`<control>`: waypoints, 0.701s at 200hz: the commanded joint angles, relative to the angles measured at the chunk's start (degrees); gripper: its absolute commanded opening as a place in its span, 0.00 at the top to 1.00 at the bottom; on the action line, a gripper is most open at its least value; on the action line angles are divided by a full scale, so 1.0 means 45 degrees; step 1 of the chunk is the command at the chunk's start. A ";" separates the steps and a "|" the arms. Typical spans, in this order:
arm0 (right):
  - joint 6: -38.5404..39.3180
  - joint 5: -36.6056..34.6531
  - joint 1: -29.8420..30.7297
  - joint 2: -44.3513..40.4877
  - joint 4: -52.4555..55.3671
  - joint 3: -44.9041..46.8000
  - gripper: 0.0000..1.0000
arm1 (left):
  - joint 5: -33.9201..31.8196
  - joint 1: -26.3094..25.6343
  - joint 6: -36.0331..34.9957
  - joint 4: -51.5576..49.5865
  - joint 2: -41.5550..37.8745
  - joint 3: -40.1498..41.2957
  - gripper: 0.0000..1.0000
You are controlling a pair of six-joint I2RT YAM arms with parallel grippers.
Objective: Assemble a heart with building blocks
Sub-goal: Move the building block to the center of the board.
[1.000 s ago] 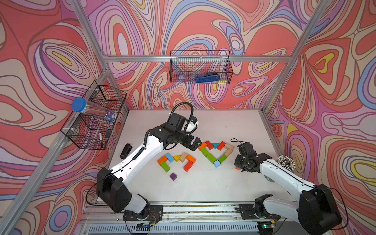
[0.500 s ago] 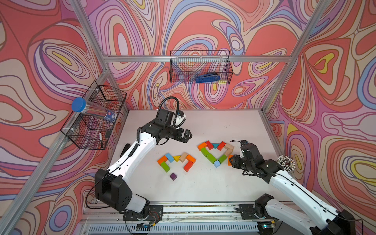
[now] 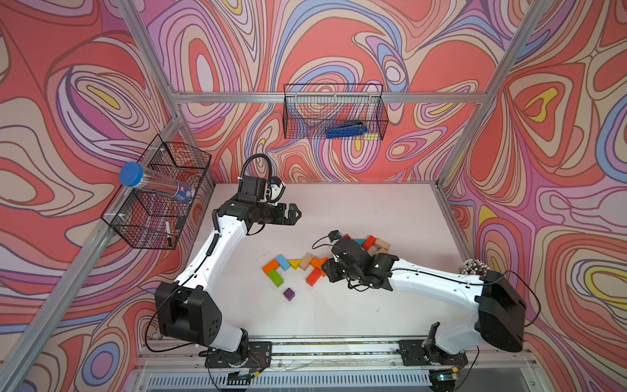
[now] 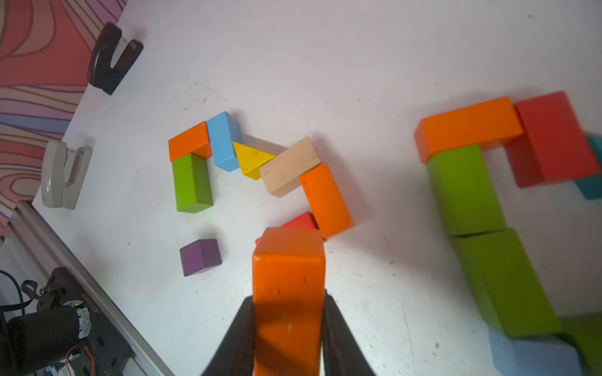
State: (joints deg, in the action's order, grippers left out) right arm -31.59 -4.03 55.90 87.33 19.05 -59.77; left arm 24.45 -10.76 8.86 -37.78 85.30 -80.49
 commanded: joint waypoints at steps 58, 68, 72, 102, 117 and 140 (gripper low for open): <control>0.1574 -0.0309 0.1147 0.3617 -0.0632 -0.3225 0.80 | 0.0140 0.0730 0.0426 0.0252 -0.0039 -0.0133 0.00; 0.1741 -0.0465 0.1248 0.3859 -0.0408 -0.3445 0.80 | 0.0161 0.0742 0.0430 0.0294 -0.0049 -0.0113 0.00; 0.1811 -0.0516 0.1278 0.3942 -0.0309 -0.3527 0.80 | 0.0167 0.0733 0.0430 0.0298 -0.0067 -0.0103 0.00; 0.2290 -0.0589 0.1455 0.4587 0.0238 -0.3907 0.80 | 0.0365 0.0732 0.0416 0.0370 -0.0088 -0.0063 0.00; 0.2635 -0.0613 0.1557 0.4961 0.0639 -0.4304 0.80 | 0.0432 0.0731 0.0394 0.0388 -0.0124 -0.0063 0.00; 0.3114 -0.0659 0.1727 0.5494 0.1147 -0.4810 0.80 | 0.0483 0.0722 0.0350 0.0410 -0.0161 -0.0027 0.00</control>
State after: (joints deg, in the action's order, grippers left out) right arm -21.12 -5.78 62.76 109.82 20.99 -78.52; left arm 25.56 -7.66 10.57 -37.08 85.27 -80.49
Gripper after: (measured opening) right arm 0.308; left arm 0.997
